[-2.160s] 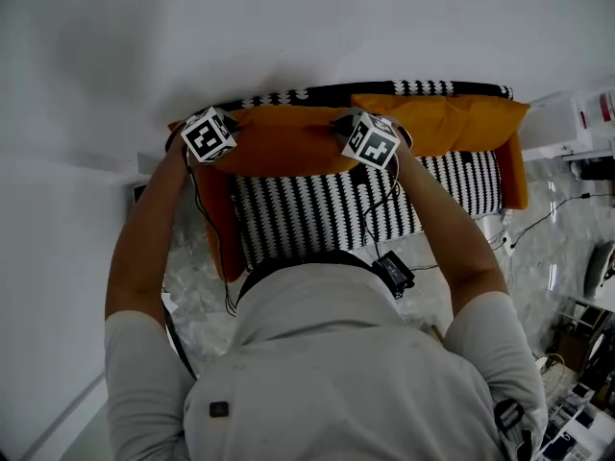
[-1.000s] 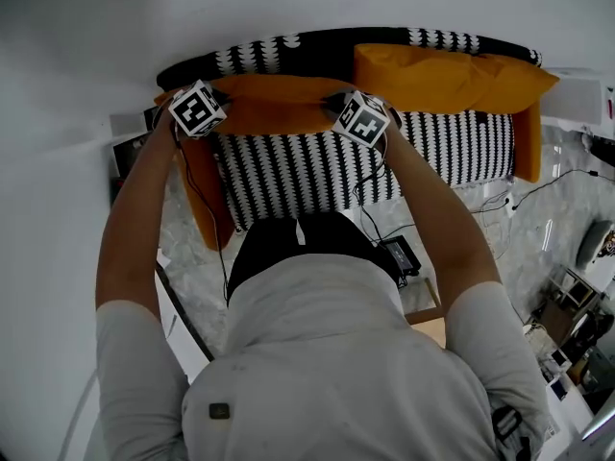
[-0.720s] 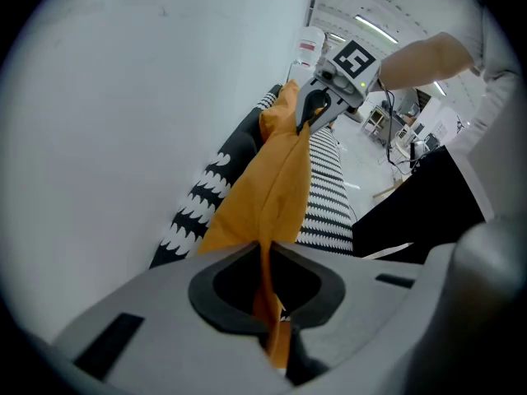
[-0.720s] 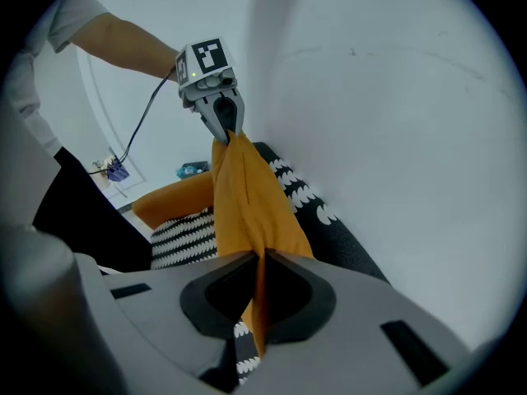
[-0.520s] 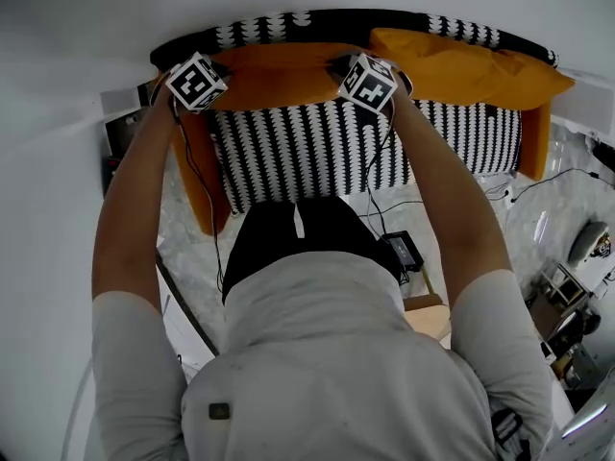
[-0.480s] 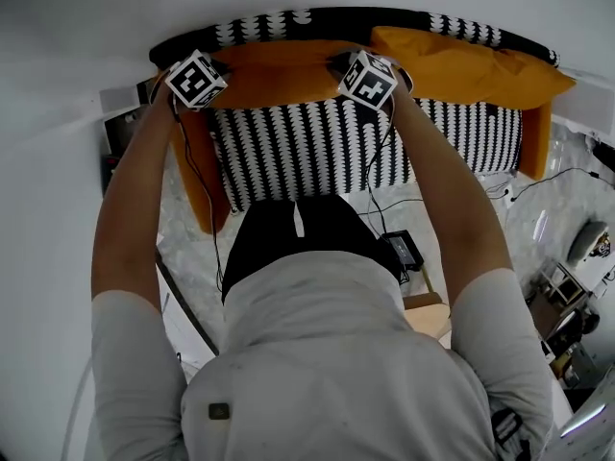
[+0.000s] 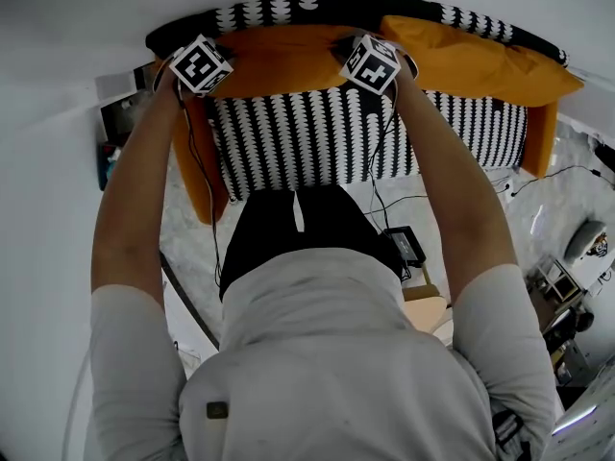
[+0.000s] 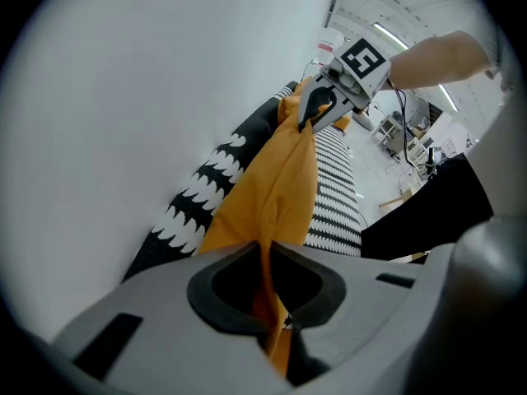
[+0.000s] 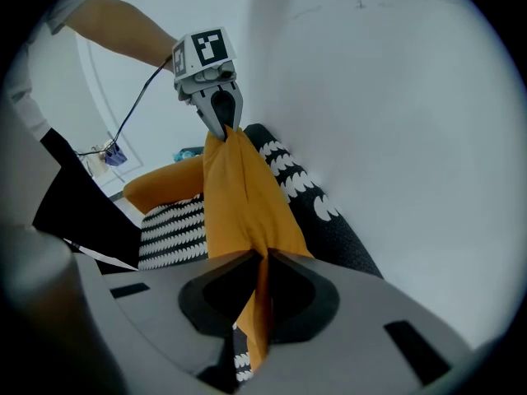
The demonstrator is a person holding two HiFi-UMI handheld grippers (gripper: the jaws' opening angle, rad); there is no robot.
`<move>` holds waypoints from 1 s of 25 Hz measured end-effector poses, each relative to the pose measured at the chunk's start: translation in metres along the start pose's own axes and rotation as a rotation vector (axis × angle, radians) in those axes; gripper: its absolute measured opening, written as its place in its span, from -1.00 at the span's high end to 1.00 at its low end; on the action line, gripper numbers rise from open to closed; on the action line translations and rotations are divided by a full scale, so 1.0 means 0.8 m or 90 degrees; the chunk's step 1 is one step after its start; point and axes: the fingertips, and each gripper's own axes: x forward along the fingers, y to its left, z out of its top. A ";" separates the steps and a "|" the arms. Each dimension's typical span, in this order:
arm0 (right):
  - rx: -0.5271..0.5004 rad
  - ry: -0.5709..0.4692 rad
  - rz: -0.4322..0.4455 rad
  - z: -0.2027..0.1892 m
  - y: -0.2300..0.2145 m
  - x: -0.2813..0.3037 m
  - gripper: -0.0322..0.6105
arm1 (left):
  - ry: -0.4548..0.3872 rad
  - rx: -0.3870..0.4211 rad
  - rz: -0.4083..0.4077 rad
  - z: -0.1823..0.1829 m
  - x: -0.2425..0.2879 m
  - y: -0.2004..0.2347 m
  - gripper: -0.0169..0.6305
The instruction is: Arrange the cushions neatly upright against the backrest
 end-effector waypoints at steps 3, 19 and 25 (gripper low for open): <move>-0.002 0.005 -0.007 -0.001 -0.001 0.000 0.69 | 0.002 -0.002 0.007 0.002 0.000 0.000 0.79; 0.004 -0.028 -0.036 0.009 0.008 -0.050 0.36 | -0.050 -0.012 0.049 0.034 -0.035 -0.029 0.51; 0.032 -0.066 -0.067 0.021 0.016 -0.093 0.37 | -0.112 -0.055 0.080 0.053 -0.078 -0.046 0.51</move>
